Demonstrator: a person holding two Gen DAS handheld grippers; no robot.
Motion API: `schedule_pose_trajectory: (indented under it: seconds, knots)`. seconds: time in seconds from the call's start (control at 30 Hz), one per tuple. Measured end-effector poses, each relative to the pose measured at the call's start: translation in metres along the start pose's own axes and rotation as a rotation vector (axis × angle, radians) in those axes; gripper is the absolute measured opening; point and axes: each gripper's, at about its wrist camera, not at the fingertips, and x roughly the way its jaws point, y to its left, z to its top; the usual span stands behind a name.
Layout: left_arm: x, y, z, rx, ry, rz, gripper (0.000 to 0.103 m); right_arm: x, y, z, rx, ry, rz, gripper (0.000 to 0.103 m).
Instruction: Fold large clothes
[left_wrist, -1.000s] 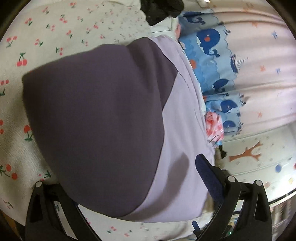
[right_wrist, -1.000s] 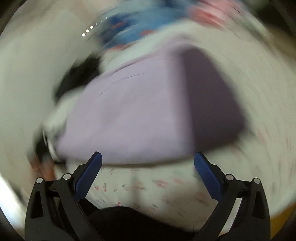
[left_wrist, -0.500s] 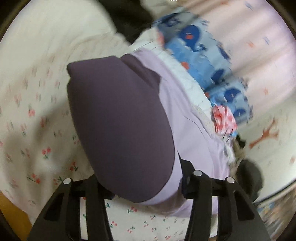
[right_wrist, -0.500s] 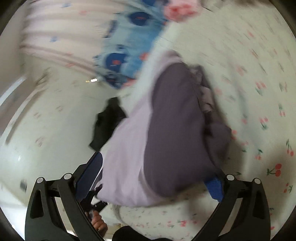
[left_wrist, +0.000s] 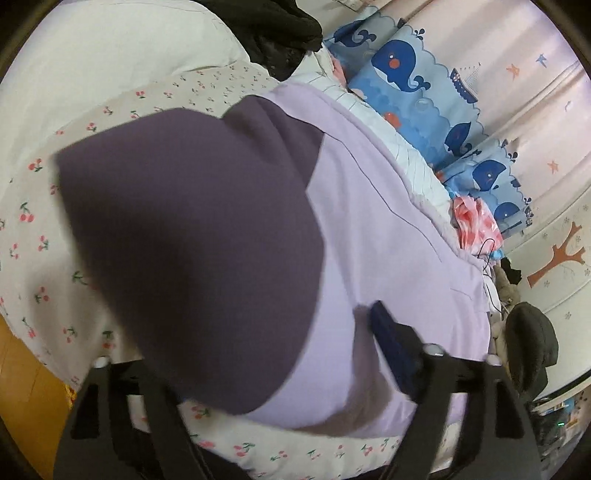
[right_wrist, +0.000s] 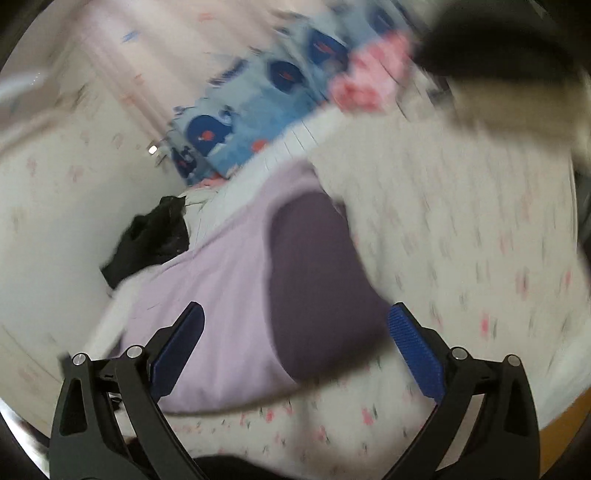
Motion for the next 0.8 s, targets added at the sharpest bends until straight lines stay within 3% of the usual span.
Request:
schedule_pose_trajectory:
  seconds: [0.07, 0.17, 0.2, 0.23, 0.27, 0.33, 0.47, 0.6, 0.73, 0.8]
  knots:
    - [0.004, 0.005, 0.004, -0.08, -0.011, -0.031, 0.096, 0.014, 0.029, 0.005, -0.11, 0.019, -0.001, 0.097]
    - [0.012, 0.012, 0.003, -0.167, -0.021, -0.028, 0.096, 0.07, 0.059, 0.002, -0.229, 0.129, -0.054, 0.097]
    - [0.015, 0.021, 0.005, -0.215, -0.023, -0.042, 0.096, 0.107, 0.056, -0.009, -0.259, 0.273, -0.115, 0.097]
    - [0.017, 0.027, 0.006, -0.251, -0.028, -0.051, 0.096, 0.127, 0.055, -0.018, -0.271, 0.34, -0.151, 0.097]
    - [0.018, 0.032, 0.006, -0.282, -0.032, -0.053, 0.096, 0.134, 0.053, -0.023, -0.277, 0.355, -0.165, 0.097]
    - [0.016, 0.051, 0.012, -0.353, -0.057, -0.067, 0.096, 0.12, 0.062, -0.02, -0.268, 0.291, -0.172, 0.097]
    - [0.019, 0.051, 0.022, -0.296, -0.104, -0.04, 0.096, 0.114, 0.113, 0.003, -0.357, 0.164, -0.166, 0.097]
    - [0.015, 0.03, 0.019, -0.173, -0.139, 0.0, 0.096, 0.166, 0.173, 0.044, -0.454, 0.115, -0.154, 0.097]
    - [0.007, 0.014, 0.012, -0.069, -0.186, 0.047, 0.096, 0.263, 0.196, 0.069, -0.457, 0.162, -0.218, 0.097]
    - [0.004, 0.011, 0.01, -0.038, -0.203, 0.058, 0.096, 0.31, 0.185, 0.063, -0.443, 0.252, -0.278, 0.097]
